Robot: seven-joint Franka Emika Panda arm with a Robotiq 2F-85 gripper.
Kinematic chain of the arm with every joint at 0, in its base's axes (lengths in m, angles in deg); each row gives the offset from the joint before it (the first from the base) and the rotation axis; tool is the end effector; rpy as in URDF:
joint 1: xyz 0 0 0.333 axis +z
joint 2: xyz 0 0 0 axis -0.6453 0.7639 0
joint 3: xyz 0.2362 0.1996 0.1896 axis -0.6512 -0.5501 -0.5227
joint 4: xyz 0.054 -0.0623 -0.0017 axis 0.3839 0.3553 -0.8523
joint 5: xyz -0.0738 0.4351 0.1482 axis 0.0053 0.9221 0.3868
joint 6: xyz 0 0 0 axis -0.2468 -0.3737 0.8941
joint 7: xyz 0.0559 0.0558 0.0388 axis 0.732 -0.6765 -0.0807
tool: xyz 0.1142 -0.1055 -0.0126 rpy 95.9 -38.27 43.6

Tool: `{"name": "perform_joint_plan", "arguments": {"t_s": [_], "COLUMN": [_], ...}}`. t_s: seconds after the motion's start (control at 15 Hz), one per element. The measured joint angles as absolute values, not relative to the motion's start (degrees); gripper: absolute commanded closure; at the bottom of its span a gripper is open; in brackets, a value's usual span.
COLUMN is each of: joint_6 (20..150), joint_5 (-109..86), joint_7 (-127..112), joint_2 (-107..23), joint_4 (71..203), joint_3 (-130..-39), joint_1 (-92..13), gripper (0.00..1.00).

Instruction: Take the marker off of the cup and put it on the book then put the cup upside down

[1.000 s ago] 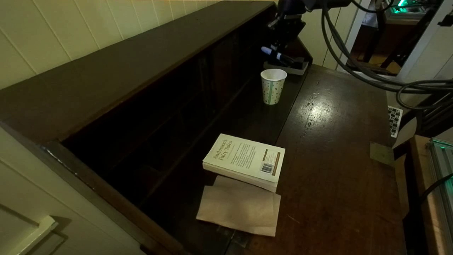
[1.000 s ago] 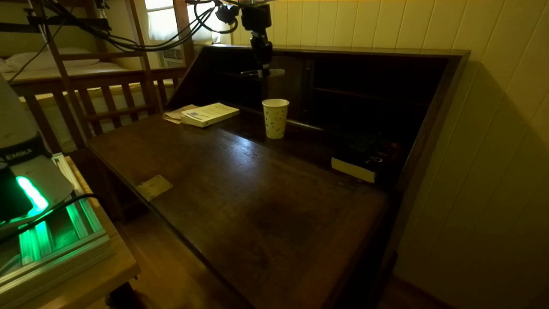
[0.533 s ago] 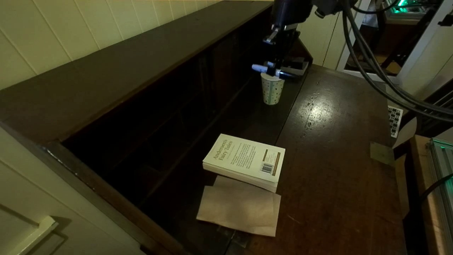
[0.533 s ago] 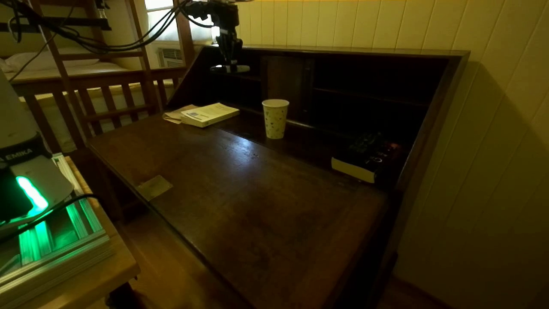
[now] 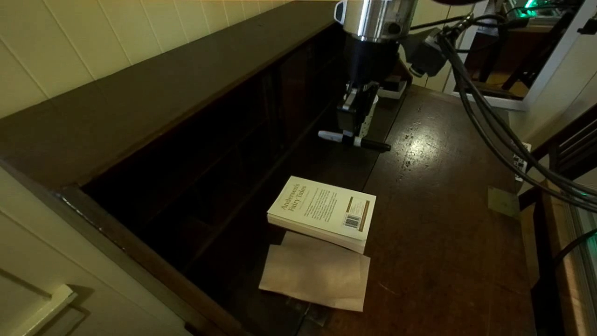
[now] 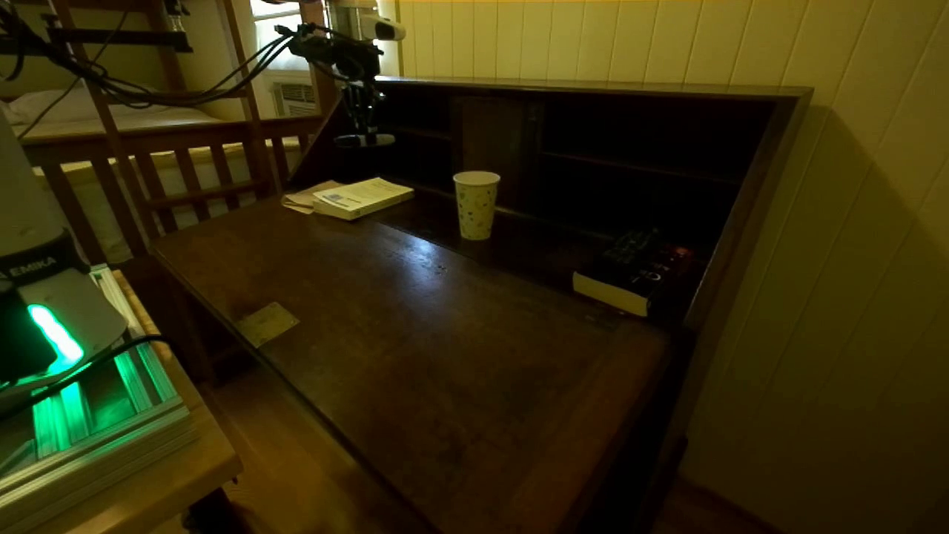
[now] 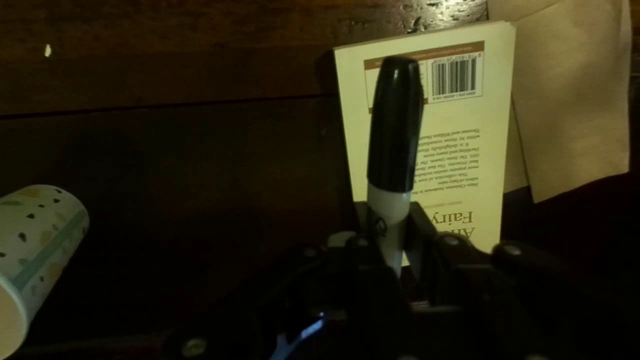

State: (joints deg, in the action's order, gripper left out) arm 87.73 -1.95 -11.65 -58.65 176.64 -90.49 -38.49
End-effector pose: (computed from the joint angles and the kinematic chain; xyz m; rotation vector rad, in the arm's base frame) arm 0.5778 0.0404 0.3038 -3.0566 0.0386 -0.1331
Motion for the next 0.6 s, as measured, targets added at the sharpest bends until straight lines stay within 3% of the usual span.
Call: {"name": "perform_joint_plan", "arguments": {"t_s": [0.33,0.47,0.53,0.6], "joint_6": [93.9,95.5,96.3,96.9], "joint_5": [-0.7,-0.3,-0.1,0.1], "joint_7": [-11.4,-11.4,-11.4,-11.4], "joint_2": [-55.5,-54.3,-53.8,-53.3], "joint_4": [178.1,178.5,178.7,178.9], "joint_3": [-92.4,-92.9,-93.2,-93.4], "joint_1": [-37.1,-36.9,-36.8,-36.8], "gripper": [0.95,0.90,0.84,0.66]}}
